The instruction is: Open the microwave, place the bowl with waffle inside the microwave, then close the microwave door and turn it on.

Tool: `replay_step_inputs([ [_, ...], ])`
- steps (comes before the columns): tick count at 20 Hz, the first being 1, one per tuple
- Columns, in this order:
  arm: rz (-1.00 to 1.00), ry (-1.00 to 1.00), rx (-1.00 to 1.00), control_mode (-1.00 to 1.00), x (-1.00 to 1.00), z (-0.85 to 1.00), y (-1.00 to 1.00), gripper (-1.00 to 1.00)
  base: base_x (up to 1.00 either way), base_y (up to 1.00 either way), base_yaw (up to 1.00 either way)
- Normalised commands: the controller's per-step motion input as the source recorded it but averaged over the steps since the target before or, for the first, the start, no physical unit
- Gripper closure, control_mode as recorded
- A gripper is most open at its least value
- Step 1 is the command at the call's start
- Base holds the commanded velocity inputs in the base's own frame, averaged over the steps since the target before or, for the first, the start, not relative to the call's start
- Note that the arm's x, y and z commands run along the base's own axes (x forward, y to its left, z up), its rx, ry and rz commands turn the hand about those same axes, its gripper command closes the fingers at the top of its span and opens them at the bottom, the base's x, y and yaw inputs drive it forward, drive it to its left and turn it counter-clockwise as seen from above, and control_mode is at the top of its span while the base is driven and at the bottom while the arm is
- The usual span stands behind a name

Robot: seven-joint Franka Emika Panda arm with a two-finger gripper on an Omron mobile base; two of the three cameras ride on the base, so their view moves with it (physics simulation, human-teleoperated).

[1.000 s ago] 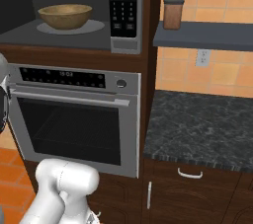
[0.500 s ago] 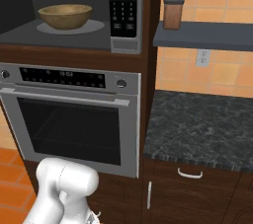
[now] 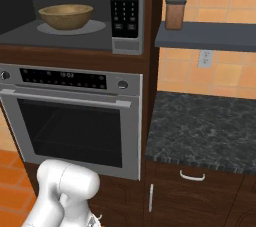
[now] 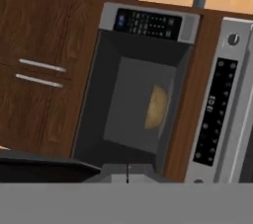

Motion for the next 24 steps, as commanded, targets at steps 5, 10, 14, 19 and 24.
replay_step_inputs([
  [5,-0.21,-0.08,-0.21,-1.00,-0.08,-0.64,0.92,1.00,0.00,0.00,0.00],
  [10,-0.19,-0.01,-0.34,-1.00,0.24,-0.90,1.00,1.00,0.00,0.00,0.00],
  [14,-0.17,0.00,-0.33,-1.00,0.89,-0.86,1.00,1.00,0.00,0.00,0.00],
  [19,-0.16,0.00,-0.24,-1.00,0.89,-0.21,0.38,1.00,0.00,0.00,0.00],
  [24,-0.11,-0.05,-0.03,-1.00,0.98,0.14,0.01,1.00,0.00,0.00,0.00],
])
